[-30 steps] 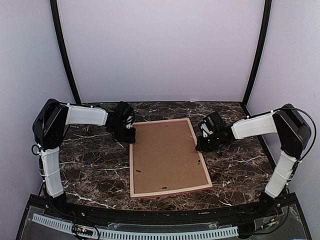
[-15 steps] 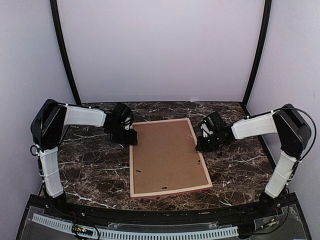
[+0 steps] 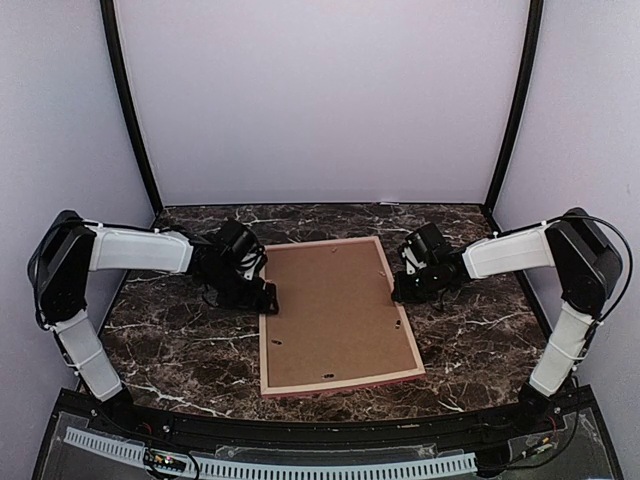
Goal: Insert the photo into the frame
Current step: Press the fastener onto the backboard.
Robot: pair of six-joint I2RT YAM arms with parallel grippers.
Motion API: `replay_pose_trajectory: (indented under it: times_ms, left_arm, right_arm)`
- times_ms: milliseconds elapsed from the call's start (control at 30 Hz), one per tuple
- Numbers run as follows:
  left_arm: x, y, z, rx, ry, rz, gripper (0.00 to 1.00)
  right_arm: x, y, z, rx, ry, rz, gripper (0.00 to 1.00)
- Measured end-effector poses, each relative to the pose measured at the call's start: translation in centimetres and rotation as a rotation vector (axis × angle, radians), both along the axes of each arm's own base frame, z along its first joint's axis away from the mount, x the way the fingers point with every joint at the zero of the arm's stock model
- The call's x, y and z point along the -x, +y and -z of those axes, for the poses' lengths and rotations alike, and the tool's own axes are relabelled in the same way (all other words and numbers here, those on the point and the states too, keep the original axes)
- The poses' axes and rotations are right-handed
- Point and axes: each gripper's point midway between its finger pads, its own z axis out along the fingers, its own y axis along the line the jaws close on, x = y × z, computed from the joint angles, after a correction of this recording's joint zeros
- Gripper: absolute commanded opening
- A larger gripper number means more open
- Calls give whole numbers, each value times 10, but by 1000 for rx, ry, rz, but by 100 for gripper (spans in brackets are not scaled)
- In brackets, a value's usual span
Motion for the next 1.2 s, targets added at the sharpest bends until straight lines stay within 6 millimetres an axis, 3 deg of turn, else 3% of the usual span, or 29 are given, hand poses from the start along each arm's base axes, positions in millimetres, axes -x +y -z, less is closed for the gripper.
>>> replay_pose_trajectory:
  times_ms: [200,367,733,1200]
  left_arm:
    - [52,-15,-3,-6,26,67,93]
    - [71,-22,-1,-42,27,84,91]
    - [66,-14,20,-146,38,48,87]
    - [59,-15,20,-160,18,34,78]
  right_arm:
    - [0,0,0,0,1,0,14]
    - [0,0,0,-1,1,-1,14]
    - [0,0,0,-1,1,0,14]
    - [0,0,0,-2,1,-1,14]
